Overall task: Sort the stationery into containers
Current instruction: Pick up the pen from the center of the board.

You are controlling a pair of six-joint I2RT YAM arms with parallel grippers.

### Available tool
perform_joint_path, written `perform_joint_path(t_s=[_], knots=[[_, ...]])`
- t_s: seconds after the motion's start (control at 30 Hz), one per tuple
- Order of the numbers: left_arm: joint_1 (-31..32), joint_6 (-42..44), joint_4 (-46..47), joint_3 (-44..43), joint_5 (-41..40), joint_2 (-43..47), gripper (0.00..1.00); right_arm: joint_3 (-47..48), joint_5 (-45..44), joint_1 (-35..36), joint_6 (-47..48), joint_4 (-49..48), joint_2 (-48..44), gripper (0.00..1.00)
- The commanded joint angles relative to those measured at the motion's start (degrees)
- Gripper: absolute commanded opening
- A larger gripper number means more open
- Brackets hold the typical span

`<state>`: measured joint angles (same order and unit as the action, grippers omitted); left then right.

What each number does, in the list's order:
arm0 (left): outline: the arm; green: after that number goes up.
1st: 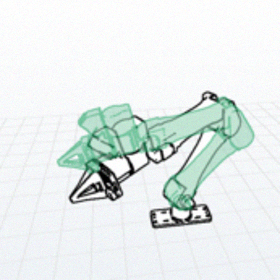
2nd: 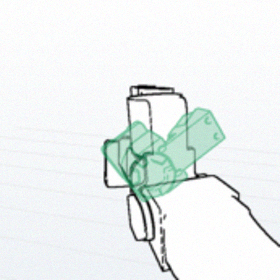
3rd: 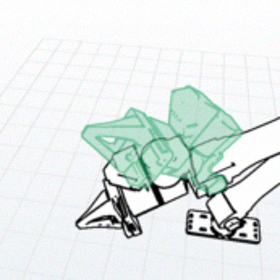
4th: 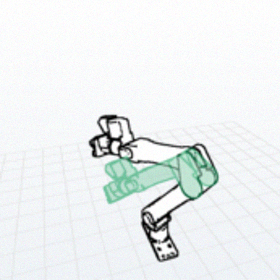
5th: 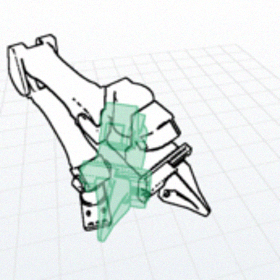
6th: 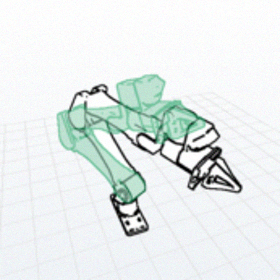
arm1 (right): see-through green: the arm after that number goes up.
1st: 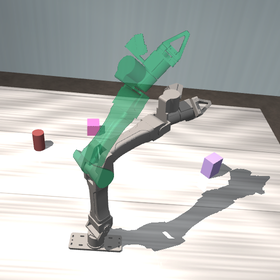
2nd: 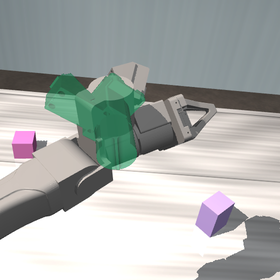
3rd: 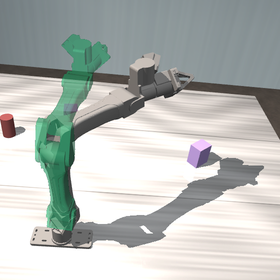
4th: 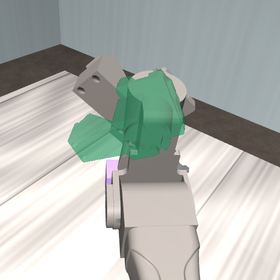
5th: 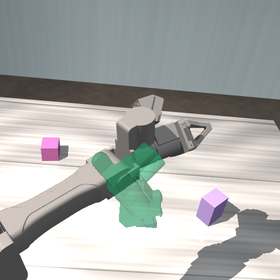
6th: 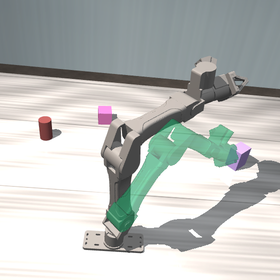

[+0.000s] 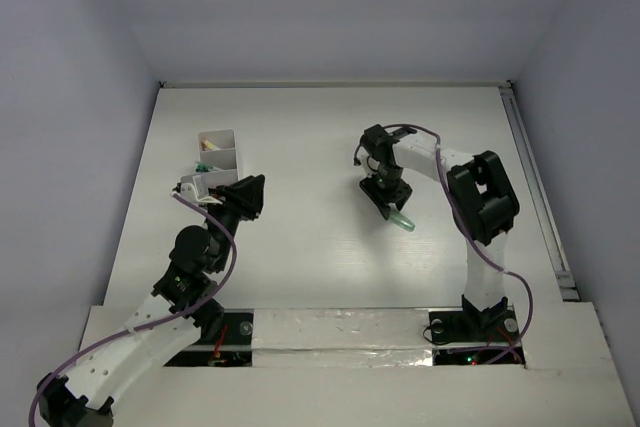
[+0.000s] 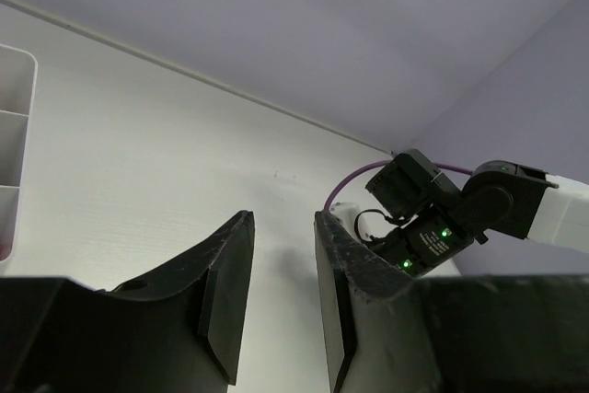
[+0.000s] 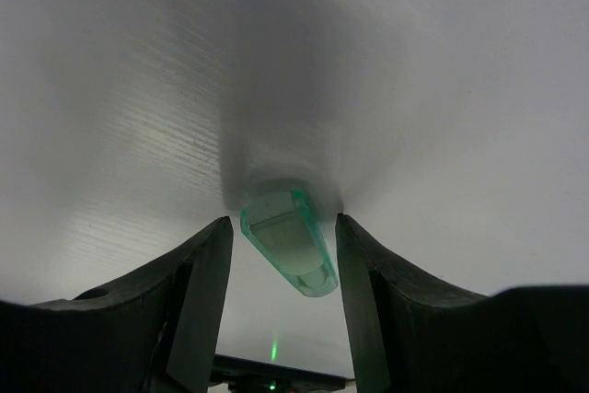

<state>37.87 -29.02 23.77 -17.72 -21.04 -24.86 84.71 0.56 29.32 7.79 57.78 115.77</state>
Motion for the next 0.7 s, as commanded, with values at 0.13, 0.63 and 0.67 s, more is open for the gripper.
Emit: perform_joint_path(t_s=[0.13, 0.63, 0.67], knots=[[0.3, 0.2, 2.6, -0.1, -0.2, 0.3, 0.29, 0.4, 2.0, -0.1, 1.4, -1.3, 0.9, 0.53], [0.3, 0.3, 2.4, 0.0, -0.8, 0.7, 0.29, 5.4, 5.7, 2.8, -2.9, -7.0, -7.9, 0.14], [0.3, 0.3, 2.5, 0.0, -0.8, 0.5, 0.29, 5.6, 9.1, 5.5, -3.0, -11.3, -8.9, 0.14]])
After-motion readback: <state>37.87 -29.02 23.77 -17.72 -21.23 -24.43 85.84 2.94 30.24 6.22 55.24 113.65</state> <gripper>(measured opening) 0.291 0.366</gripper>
